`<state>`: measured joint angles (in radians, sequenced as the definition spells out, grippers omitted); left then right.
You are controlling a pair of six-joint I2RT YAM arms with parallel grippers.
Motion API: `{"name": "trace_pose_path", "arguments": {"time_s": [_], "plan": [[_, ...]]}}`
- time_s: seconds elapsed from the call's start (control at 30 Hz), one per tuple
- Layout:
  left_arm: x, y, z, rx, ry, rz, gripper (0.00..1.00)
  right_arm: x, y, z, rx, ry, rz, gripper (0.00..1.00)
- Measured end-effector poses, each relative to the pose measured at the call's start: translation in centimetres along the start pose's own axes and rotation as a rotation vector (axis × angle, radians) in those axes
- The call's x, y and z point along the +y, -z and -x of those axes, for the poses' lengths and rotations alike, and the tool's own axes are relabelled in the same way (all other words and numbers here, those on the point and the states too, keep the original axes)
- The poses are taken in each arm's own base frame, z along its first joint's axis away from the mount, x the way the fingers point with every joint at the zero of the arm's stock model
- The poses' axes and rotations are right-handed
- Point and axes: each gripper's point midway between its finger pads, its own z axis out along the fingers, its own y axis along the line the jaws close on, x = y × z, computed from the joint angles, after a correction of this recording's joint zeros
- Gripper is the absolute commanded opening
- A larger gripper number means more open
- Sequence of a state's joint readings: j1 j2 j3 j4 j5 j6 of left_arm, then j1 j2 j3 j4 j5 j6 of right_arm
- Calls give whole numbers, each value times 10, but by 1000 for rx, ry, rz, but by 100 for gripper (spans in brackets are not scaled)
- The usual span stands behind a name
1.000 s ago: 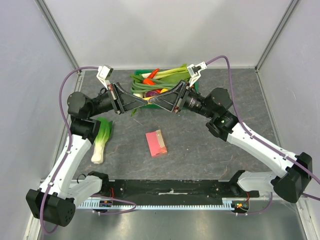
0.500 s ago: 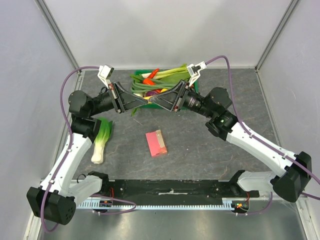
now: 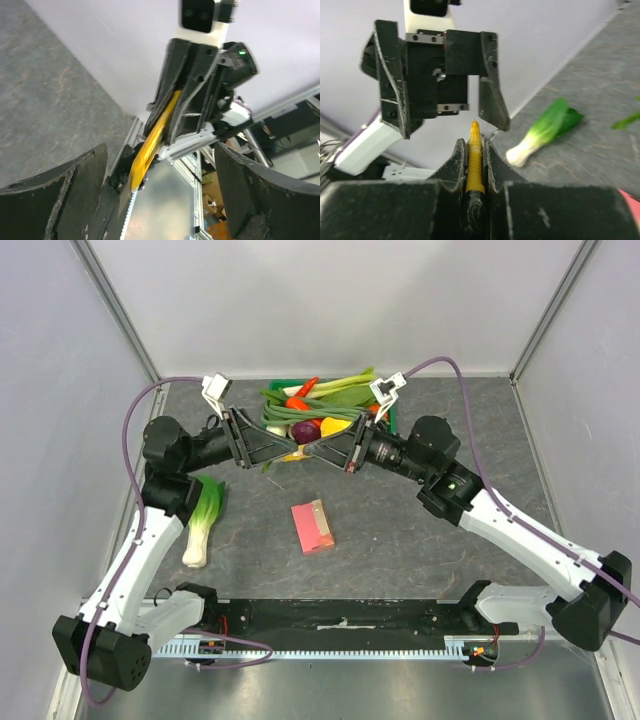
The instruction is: Unpack the express box
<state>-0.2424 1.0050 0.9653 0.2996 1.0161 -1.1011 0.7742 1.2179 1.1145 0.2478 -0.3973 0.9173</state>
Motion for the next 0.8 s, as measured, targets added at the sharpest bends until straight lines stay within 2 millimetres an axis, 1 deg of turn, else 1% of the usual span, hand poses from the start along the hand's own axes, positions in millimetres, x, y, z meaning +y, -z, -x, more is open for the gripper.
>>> {"name": "trace_pose_path", "arguments": {"time_s": [0.07,0.17,0.27,0.33,0.4,0.43,0.47,0.5,0.57,0.6,0.67,0.7,0.8], "plan": [[11,1,-1,-16,11,59,93,-11,6,0,-6,29,-70,0],[35,8,-4,-49,33,195,93,-25,23,5,-26,92,-186,0],[68,19,-13,-71,83,366,88,-43,42,10,-56,166,-310,0],[98,28,-26,-69,140,481,83,-63,57,6,-64,221,-406,0],[133,38,-51,-39,221,575,81,-85,70,-6,-56,261,-496,0],[152,43,-68,-18,270,615,81,-100,76,-18,-34,288,-547,0],[166,47,-82,1,311,647,81,-112,81,-26,-16,304,-585,0],[186,55,-105,26,368,693,81,-120,83,-40,19,321,-613,0],[216,71,-150,83,483,786,81,-140,87,-64,80,353,-666,0],[226,78,-170,112,527,823,81,-147,89,-73,105,365,-684,0],[236,86,-194,152,570,870,80,-162,91,-94,158,386,-721,0],[241,86,-200,164,577,885,80,-166,91,-101,177,393,-732,0],[246,80,-206,190,553,889,79,-176,87,-119,210,415,-756,0]]}}
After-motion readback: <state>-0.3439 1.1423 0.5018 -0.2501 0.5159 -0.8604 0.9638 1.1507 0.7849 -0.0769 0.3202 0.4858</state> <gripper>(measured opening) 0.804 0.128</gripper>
